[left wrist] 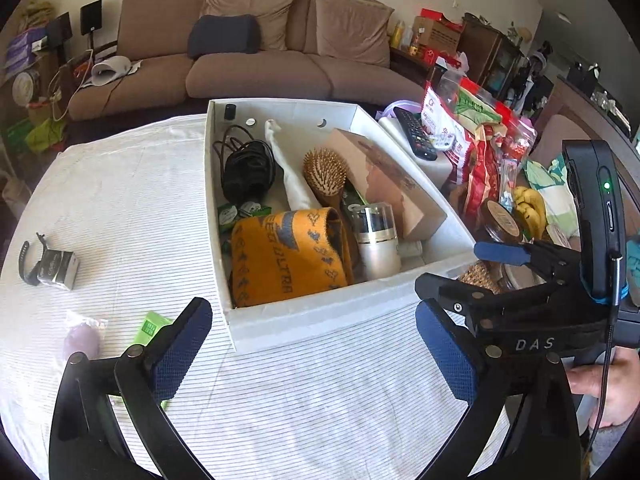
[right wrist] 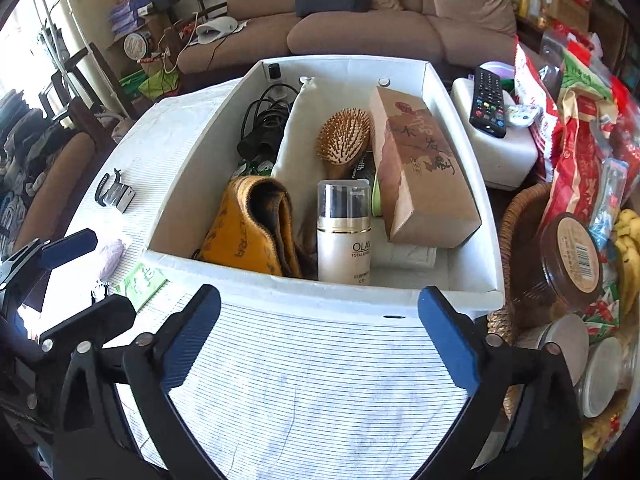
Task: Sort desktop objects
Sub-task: 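Withdraw the right gripper from the white box, then move the left gripper to the black earphone cable and grasp it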
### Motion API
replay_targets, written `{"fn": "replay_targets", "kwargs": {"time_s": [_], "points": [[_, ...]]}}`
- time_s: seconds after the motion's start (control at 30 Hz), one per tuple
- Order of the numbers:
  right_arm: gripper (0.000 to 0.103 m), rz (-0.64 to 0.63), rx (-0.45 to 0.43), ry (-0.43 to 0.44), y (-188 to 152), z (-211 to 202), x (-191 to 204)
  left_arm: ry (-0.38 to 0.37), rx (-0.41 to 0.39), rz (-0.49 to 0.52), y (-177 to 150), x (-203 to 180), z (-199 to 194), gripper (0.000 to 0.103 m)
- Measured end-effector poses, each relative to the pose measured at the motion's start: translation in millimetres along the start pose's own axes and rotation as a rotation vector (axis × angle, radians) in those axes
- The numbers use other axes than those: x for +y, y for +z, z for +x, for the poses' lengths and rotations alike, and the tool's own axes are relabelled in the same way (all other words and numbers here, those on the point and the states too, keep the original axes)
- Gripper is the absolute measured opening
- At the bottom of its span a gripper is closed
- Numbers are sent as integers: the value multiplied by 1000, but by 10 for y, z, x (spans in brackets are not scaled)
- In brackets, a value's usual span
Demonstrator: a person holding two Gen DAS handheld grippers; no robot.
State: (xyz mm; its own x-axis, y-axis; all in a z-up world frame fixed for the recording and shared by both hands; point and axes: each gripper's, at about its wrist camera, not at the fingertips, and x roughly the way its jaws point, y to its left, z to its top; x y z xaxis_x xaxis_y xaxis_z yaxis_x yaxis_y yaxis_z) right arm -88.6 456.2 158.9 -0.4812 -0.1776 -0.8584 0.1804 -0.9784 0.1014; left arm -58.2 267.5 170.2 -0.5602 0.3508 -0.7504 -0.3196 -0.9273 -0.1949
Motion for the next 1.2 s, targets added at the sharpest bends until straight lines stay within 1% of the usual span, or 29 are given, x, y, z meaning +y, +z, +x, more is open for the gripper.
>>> {"fn": "replay_targets", "kwargs": {"time_s": [0.13,0.23,0.3,0.47,0.63,0.67,0.73,0.8,0.83,0.9,0.97,1.0,1.03,1.1,1.2], "points": [[103,-3,10,17,-112,-29,156,14,-7,-22,-118,210,-162,103],[103,-28,10,33,-198,-44,344,32,-7,-54,-268,493,-299,103],[103,-41,8,61,-257,-48,493,54,-4,-76,-404,739,-386,103],[103,-65,-30,146,-420,-59,902,151,10,-171,-837,1564,-581,103],[103,-116,-70,246,-606,-23,1414,267,56,-244,-1330,2261,-627,103],[103,-129,-72,263,-644,1,1526,284,60,-263,-1421,2373,-624,103],[103,-149,-72,287,-707,72,1724,288,65,-306,-1568,2553,-589,103],[103,-169,-74,302,-772,156,1905,268,70,-324,-1658,2645,-519,103],[103,-178,-77,306,-798,195,1980,259,75,-321,-1681,2649,-471,103],[103,-187,-83,310,-864,271,2103,249,84,-303,-1696,2613,-371,99],[103,-181,-85,326,-910,351,2174,248,90,-292,-1696,2589,-276,99],[103,-172,-85,338,-923,400,2192,244,94,-295,-1694,2591,-225,96],[103,-162,-85,347,-936,449,2208,238,98,-301,-1690,2603,-179,91],[101,-148,-85,355,-948,552,2227,231,105,-309,-1678,2628,-101,87],[93,-149,-87,339,-972,678,2275,212,110,-304,-1668,2644,2,87]]}}
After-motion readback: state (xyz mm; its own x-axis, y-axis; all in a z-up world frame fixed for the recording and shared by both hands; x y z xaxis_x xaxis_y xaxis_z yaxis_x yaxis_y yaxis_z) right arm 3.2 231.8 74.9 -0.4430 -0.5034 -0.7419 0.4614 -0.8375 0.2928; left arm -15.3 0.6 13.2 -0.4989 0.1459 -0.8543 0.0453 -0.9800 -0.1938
